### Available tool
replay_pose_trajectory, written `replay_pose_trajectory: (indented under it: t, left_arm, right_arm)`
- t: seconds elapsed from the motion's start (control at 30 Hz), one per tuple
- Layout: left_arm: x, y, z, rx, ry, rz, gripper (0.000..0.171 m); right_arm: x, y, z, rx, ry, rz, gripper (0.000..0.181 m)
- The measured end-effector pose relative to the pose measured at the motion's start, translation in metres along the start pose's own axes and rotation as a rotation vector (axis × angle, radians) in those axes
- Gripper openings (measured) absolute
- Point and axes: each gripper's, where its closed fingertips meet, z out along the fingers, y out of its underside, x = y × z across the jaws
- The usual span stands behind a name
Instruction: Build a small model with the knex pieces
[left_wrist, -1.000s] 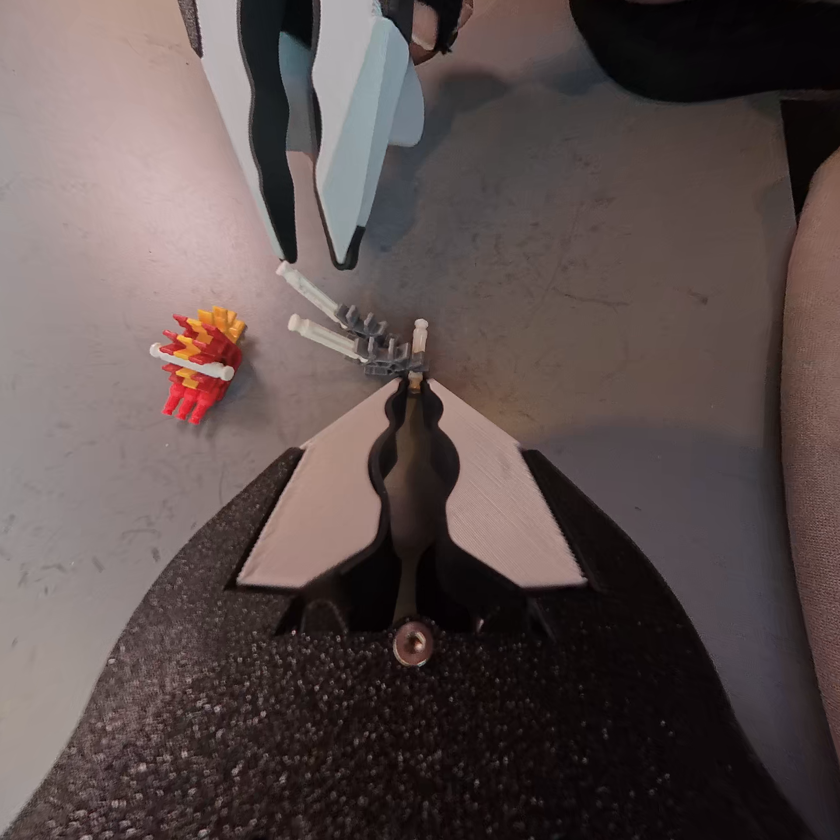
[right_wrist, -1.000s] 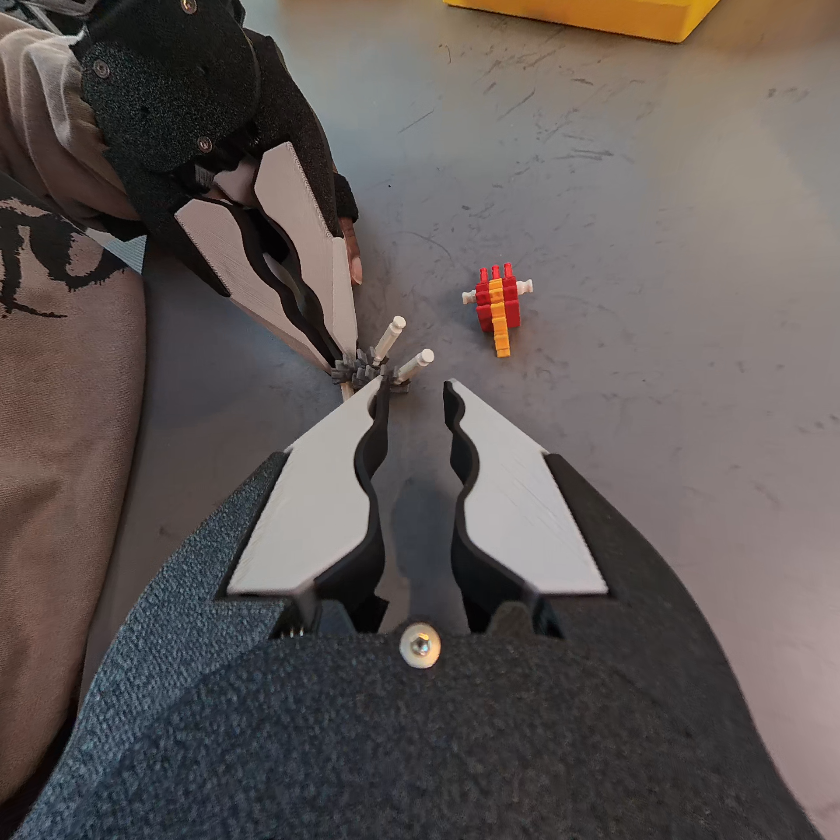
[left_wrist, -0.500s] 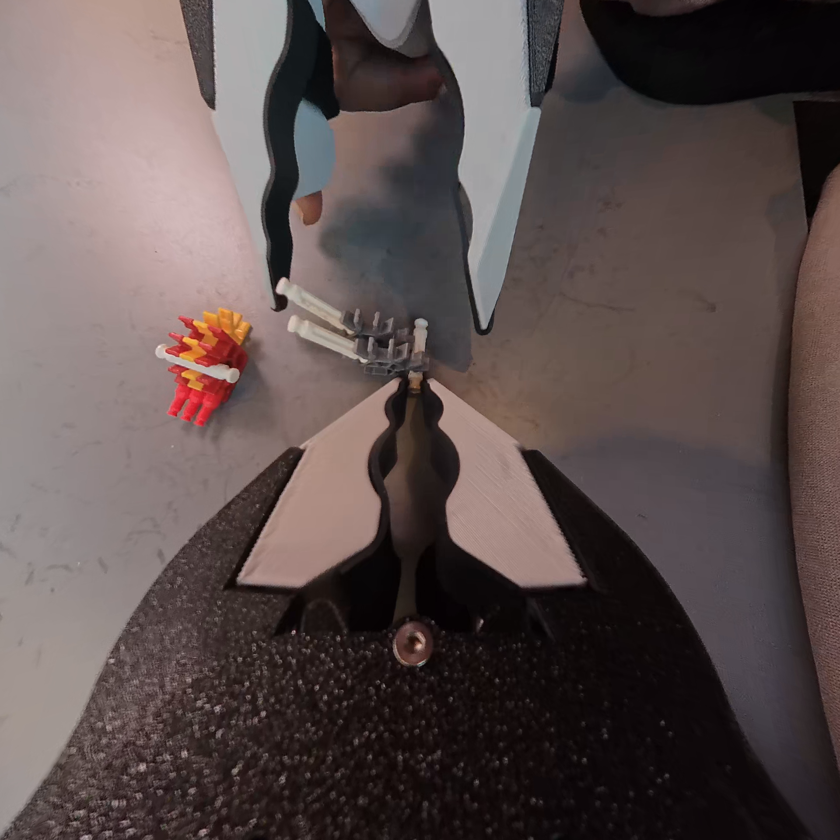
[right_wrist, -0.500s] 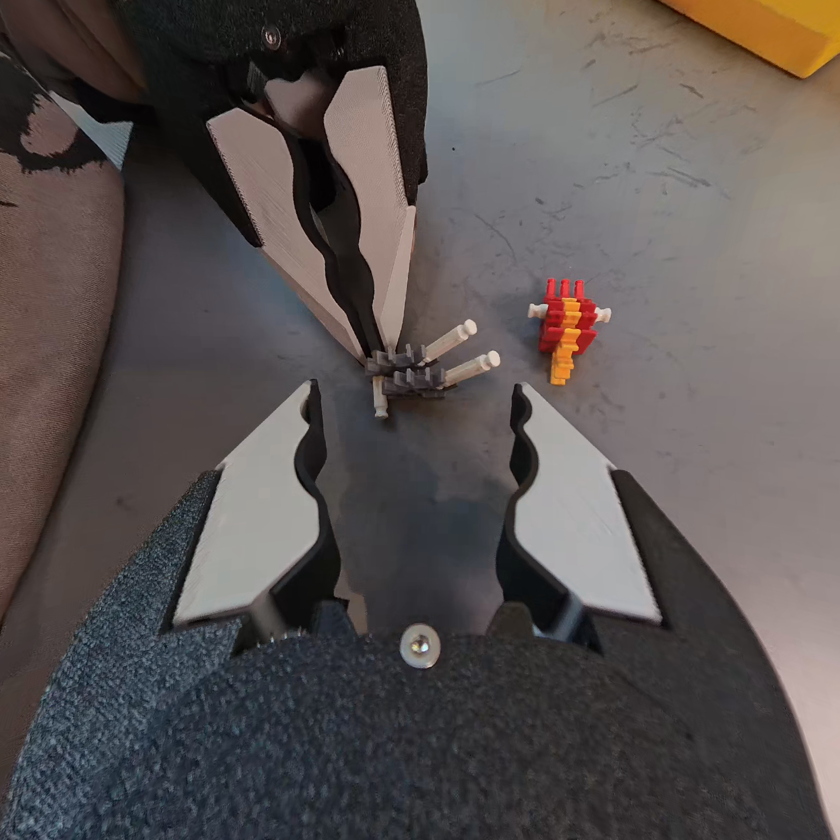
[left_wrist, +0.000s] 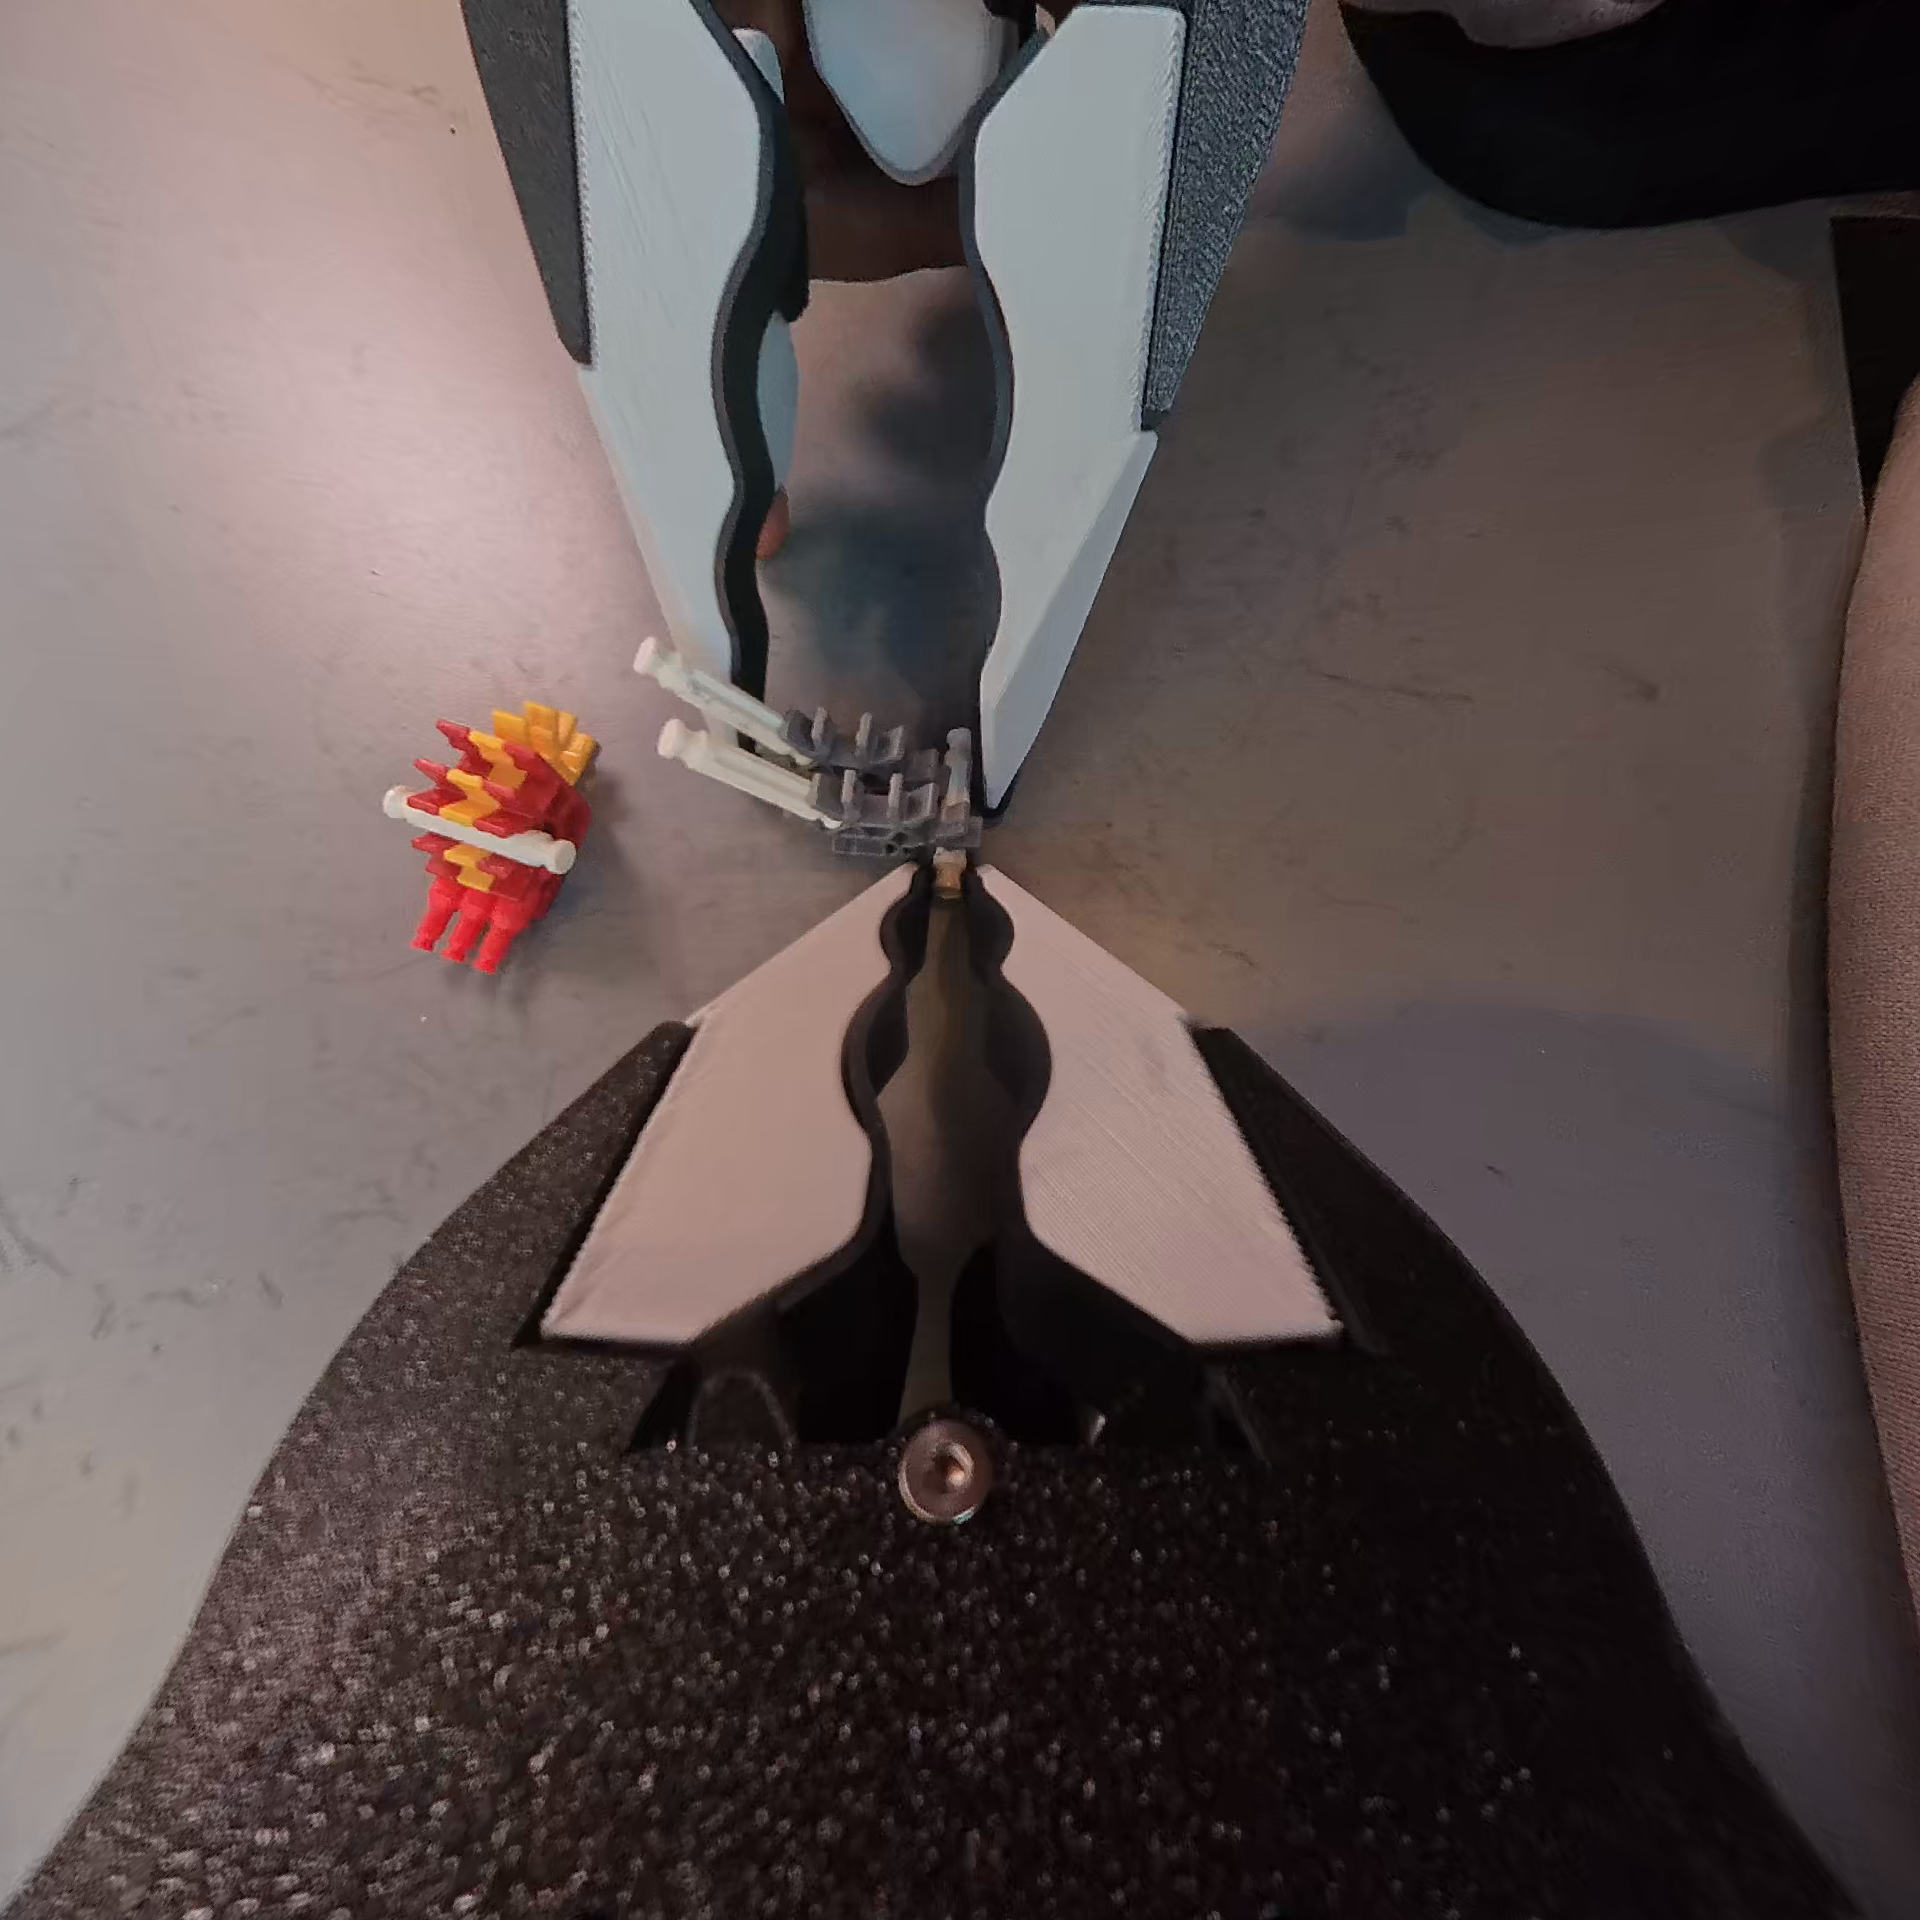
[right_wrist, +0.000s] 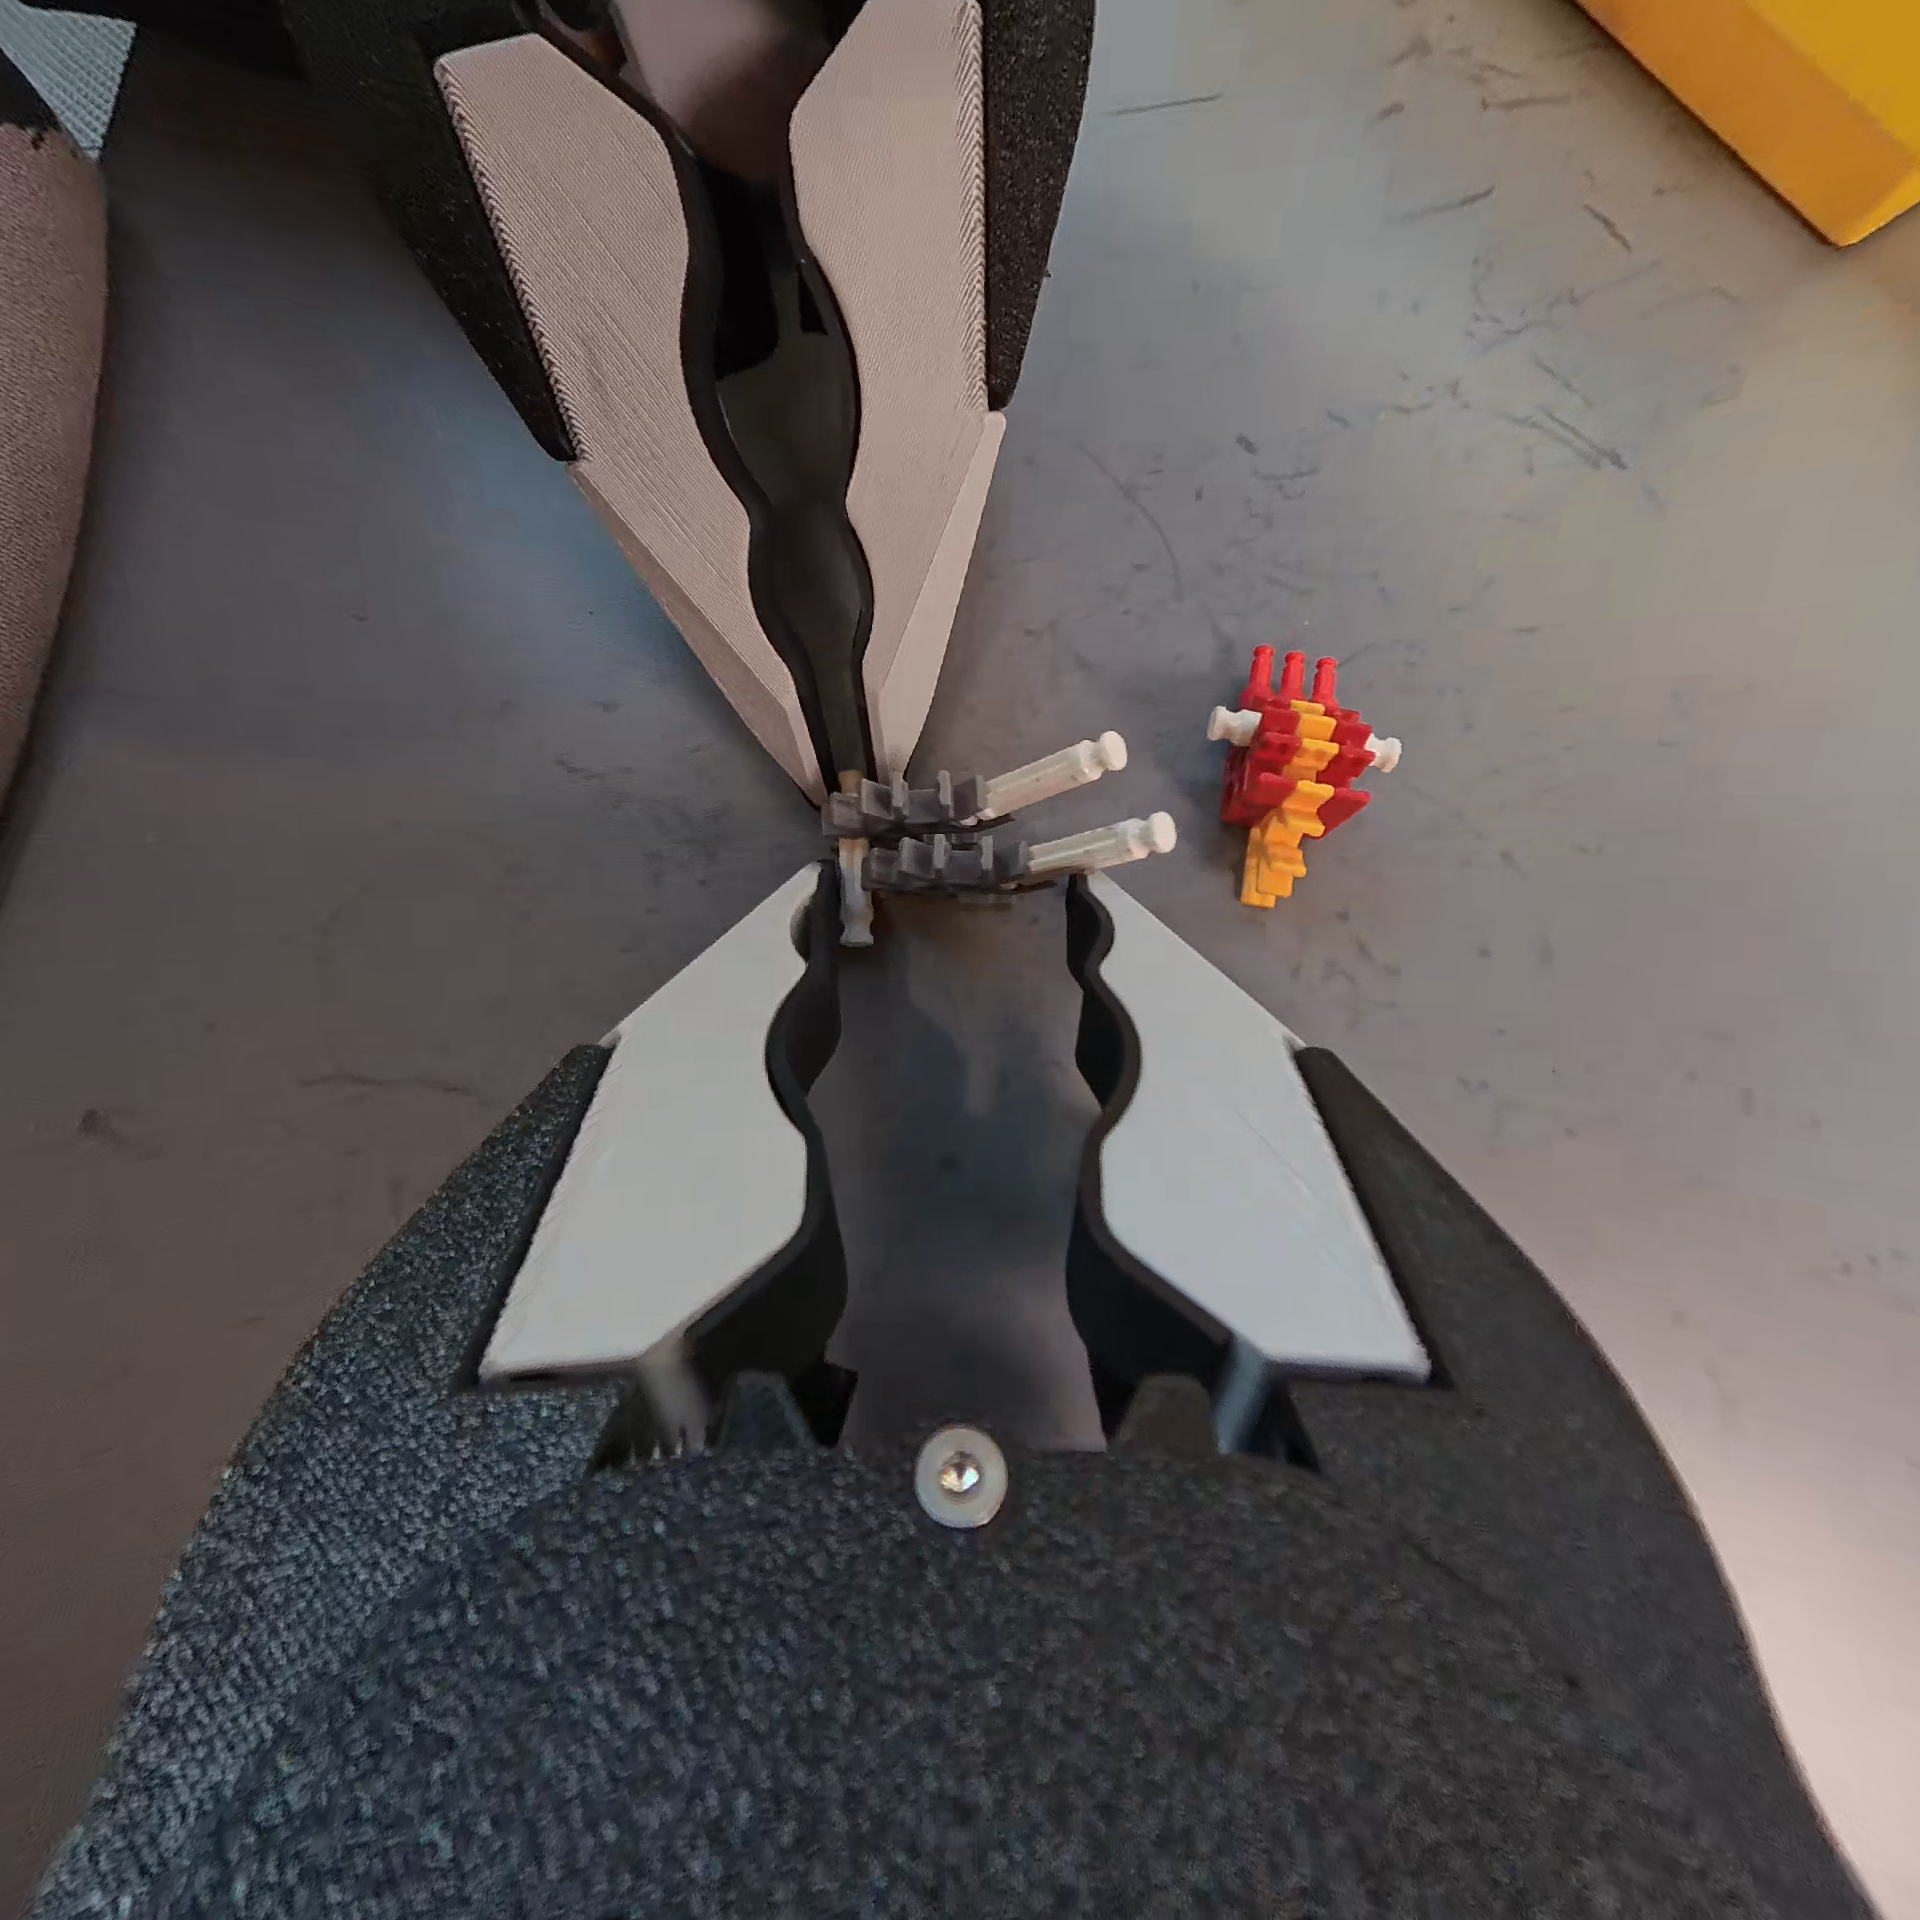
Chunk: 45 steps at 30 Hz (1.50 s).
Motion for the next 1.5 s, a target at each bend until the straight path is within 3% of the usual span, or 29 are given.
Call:
replay_pose_trajectory:
  t: [0.33,0.7,1.1,1.5]
  left_arm:
    - [0.0002,0.0005,-0.0004,0.0,0.003,0.002,0.006]
    - [0.0003,0.0022,-0.0023,-0.006,0.005,-0.002,0.006]
    - [0.0003,0.0021,-0.0022,-0.002,0.014,-0.038,0.006]
    - [0.0003,0.0021,-0.0023,0.0,-0.01,-0.055,0.006]
  right_arm:
    - [-0.0016,-0.0008,0.0003,0.018,-0.011,-0.046,0.039]
    - [-0.0001,-0.0013,0.0006,0.019,-0.021,-0.026,0.052]
    - [-0.0023,-0.0043,0.0035,0.018,-0.025,-0.05,0.039]
    - [0.0014,-0.0041,-0.002,0.042,-0.041,-0.045,0.056]
